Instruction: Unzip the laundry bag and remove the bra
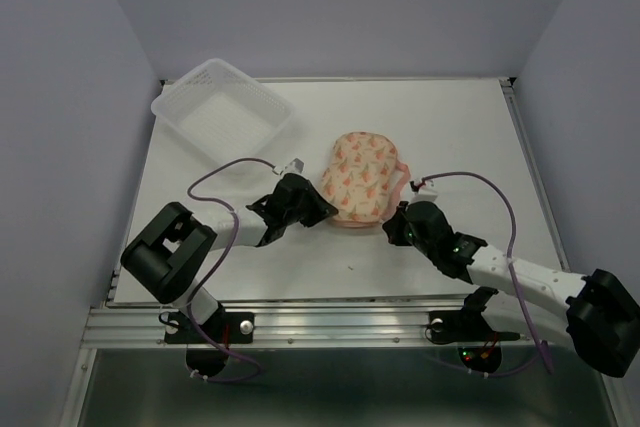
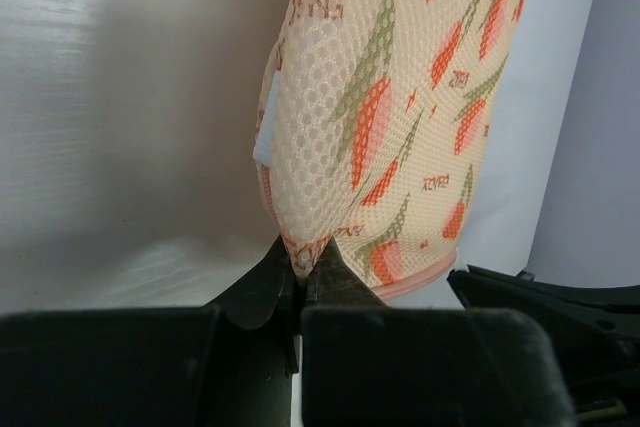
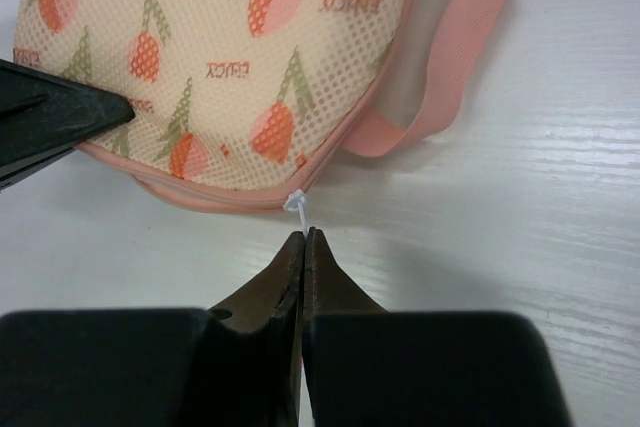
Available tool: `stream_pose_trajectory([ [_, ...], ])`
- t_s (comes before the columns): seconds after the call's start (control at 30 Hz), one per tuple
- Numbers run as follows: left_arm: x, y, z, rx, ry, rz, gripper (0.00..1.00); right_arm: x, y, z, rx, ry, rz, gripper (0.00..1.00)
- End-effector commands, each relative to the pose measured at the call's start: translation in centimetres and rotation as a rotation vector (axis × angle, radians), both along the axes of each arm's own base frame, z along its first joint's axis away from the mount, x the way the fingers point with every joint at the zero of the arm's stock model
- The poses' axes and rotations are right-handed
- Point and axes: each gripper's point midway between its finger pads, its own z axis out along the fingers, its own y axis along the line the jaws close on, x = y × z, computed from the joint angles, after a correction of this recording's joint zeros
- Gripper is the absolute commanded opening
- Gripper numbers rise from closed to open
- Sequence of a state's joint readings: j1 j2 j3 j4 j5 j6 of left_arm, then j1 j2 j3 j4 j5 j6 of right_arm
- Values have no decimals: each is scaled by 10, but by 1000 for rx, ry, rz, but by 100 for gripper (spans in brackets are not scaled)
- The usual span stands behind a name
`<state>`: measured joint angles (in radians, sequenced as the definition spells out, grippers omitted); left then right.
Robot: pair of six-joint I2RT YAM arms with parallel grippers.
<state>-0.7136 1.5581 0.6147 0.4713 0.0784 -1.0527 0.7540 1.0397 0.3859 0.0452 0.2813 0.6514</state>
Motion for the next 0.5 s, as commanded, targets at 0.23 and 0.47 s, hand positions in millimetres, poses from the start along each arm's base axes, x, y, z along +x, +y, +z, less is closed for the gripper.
stream_pose_trajectory([
  [0.23,40,36,-11,224,-81,-1,21,-8,-9,-10,-68,22,31,1],
  [0.47,57,5,22,111,-129,-50,62,-3,18,-11,7,39,92,1],
])
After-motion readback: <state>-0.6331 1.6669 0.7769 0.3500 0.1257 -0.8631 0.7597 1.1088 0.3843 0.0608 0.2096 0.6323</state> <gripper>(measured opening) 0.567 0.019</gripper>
